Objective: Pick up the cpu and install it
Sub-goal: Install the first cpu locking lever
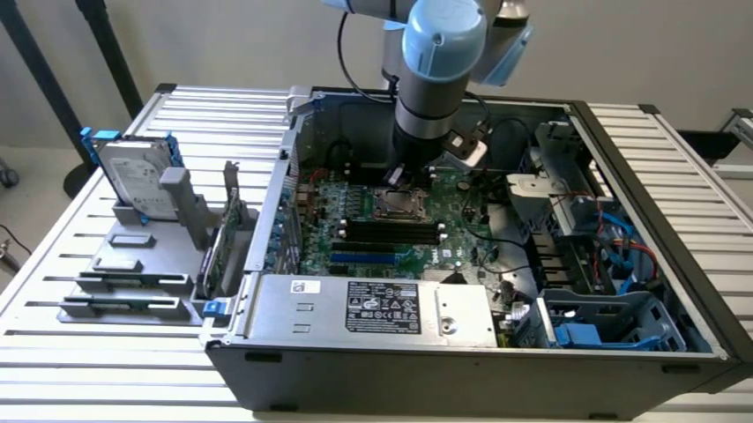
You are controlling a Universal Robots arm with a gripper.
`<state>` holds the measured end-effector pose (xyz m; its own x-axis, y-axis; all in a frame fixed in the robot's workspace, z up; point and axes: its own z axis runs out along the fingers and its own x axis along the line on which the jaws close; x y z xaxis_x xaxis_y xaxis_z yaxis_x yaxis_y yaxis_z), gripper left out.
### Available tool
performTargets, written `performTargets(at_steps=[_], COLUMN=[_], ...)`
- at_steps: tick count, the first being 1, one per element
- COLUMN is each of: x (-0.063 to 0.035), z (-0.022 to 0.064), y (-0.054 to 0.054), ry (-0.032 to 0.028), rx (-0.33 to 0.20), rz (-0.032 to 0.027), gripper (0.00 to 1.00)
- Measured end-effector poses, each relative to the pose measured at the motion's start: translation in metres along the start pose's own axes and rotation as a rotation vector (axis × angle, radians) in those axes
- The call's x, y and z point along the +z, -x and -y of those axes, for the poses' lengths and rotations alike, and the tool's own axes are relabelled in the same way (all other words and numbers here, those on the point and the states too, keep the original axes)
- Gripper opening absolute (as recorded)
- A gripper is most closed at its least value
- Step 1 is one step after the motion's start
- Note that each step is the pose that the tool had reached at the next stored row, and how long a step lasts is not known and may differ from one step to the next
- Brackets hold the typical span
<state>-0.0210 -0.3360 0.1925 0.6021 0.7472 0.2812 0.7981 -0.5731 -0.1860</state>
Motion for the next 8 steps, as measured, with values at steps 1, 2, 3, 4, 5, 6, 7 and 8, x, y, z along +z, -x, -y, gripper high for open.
performTargets(at_steps=[1, 2, 3, 4, 5, 6, 7, 8], x=[0.0, -0.0003, -0.0012, -0.0024, -0.0041, -0.006, -0.0081, -0.0106], z=[0.0, -0.0001, -0.0001, -0.0002, -0.0003, -0.0003, -0.0004, -0.0005], y=[0.0, 0.0, 0.0, 0.0, 0.0, 0.0, 0.0, 0.0], ry=[-0.0016, -0.0032, -0.0048, -0.0063, -0.0072, -0.0083, -0.0094, -0.0104], rx=[0.0, 0.001, 0.001, 0.002, 0.003, 0.003, 0.004, 0.004], rz=[-0.0006, -0.0003, 0.0005, 0.0012, 0.0025, 0.0036, 0.0044, 0.0054], gripper=[0.11, 0.11, 0.11, 0.11, 0.11, 0.11, 0.11, 0.11])
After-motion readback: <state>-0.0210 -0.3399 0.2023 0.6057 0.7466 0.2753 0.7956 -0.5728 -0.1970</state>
